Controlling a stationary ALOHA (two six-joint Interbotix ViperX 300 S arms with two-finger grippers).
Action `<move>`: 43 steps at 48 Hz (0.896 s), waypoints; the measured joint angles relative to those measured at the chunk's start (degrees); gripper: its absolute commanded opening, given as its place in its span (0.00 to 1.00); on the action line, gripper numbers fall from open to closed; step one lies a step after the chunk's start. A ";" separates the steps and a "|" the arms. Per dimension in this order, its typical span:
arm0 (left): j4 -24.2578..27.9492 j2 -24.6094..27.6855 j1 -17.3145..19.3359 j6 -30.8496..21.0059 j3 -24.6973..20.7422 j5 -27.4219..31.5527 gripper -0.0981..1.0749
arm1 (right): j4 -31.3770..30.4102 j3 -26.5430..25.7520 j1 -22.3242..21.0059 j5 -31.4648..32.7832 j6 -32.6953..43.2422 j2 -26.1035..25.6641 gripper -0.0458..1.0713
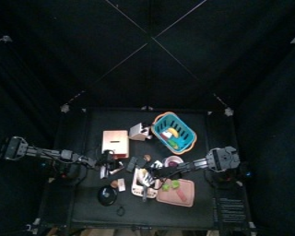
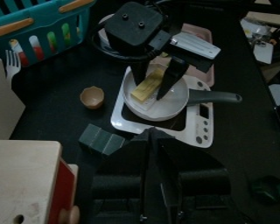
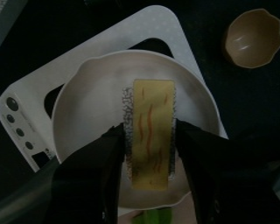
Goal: Grab egg sushi
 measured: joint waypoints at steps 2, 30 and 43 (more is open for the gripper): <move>0.00 -0.18 0.00 0.00 -0.09 0.00 0.54 | 0.00 -0.26 0.00 0.35 0.00 0.00 0.61; -0.09 -4.66 0.00 -0.18 1.14 -0.09 0.54 | -0.44 -4.04 0.09 0.44 -0.18 -0.70 0.60; -0.18 -4.75 0.00 -0.18 1.41 0.00 0.54 | -0.62 -4.39 -0.62 0.44 -0.18 -3.16 0.60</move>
